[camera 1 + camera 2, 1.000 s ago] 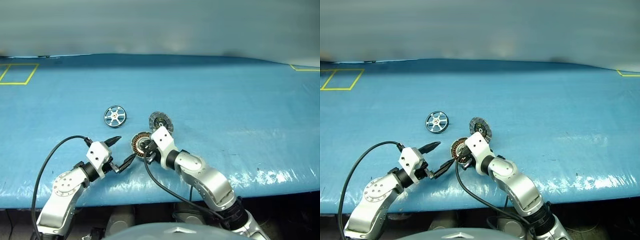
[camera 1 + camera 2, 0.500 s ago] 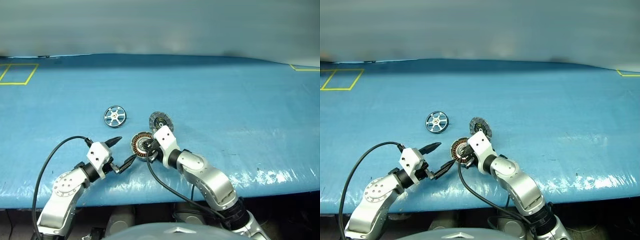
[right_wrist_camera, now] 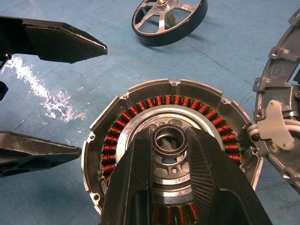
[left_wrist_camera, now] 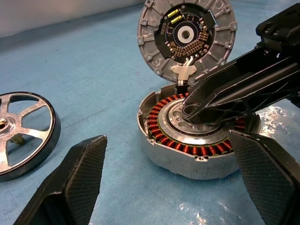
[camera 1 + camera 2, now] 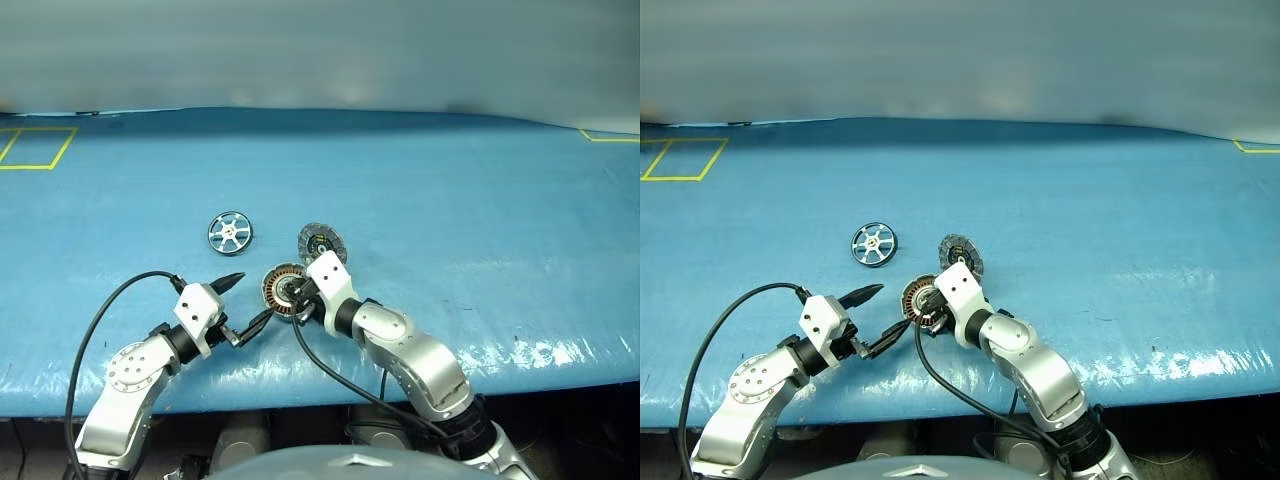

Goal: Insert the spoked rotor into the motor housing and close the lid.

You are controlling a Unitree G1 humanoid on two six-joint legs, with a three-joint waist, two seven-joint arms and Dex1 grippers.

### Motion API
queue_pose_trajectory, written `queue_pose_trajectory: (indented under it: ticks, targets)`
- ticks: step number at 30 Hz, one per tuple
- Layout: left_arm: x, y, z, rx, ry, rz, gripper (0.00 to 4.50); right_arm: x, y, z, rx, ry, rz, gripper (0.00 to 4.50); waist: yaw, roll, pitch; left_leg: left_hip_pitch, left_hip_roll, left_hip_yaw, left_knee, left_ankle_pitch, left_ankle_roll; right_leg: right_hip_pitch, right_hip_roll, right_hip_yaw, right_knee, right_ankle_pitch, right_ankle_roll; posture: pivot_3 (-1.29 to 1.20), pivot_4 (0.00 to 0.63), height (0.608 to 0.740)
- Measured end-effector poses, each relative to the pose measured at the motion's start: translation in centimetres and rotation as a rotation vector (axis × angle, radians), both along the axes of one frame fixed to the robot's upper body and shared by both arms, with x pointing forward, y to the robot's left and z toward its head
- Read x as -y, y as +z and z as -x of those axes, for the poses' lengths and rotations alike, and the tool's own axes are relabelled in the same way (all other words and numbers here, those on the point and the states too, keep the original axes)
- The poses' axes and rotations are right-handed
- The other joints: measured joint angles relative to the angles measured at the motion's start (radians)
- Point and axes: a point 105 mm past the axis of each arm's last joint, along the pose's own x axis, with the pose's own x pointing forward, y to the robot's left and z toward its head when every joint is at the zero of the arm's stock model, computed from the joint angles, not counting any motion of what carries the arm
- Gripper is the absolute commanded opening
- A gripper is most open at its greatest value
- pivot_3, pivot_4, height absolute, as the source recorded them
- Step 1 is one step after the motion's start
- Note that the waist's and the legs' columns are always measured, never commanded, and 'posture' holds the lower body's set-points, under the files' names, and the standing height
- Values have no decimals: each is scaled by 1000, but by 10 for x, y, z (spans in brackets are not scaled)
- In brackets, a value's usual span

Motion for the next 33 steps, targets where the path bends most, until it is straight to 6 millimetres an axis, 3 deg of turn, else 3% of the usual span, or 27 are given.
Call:
queue_pose_trajectory:
  ticks: [1, 9, 13, 18, 24, 33]
  targets:
    - [0, 0, 0, 1, 0, 0, 4500, 0, 0, 0, 0, 0, 0, 711, 0, 0, 0, 0, 0, 0, 0, 0, 0, 0, 0, 0, 0, 0, 0, 0, 150, 740]
    - [1, 0, 0, 3, -5, 2, 4500, 0, 1, 2, -3, 10, -7, 3292, 0, 0, 0, 0, 0, 0, 0, 0, 0, 0, 0, 0, 0, 0, 0, 0, 150, 740]
    - [1, 0, 0, -1, -5, 2, 4500, 5, 8, 5, -7, 10, -12, 3292, 1, 0, 0, 0, 0, 0, 0, 0, 0, 0, 0, 0, 0, 0, 0, 0, 150, 740]
    - [0, -1, 1, -3, -4, 3, 4500, 10, 27, 8, 10, 5, -50, 2059, 0, 0, 0, 0, 0, 0, -1, 0, 0, 0, 0, 0, 0, 0, 0, 0, 150, 740]
    - [-1, -4, 1, -10, 4, 7, 4500, 14, 27, 8, -5, -10, 3, 22, 0, 0, 0, 0, 0, 0, -1, 0, 0, 0, 0, 0, 0, 0, 0, 0, 150, 740]
    - [2, 0, 0, 32, 15, 32, 4500, 6, 18, 8, -4, 3, 5, 22, 0, 0, 0, 0, 0, 0, -1, 0, 0, 0, 0, 0, -1, 0, 0, 0, 150, 740]
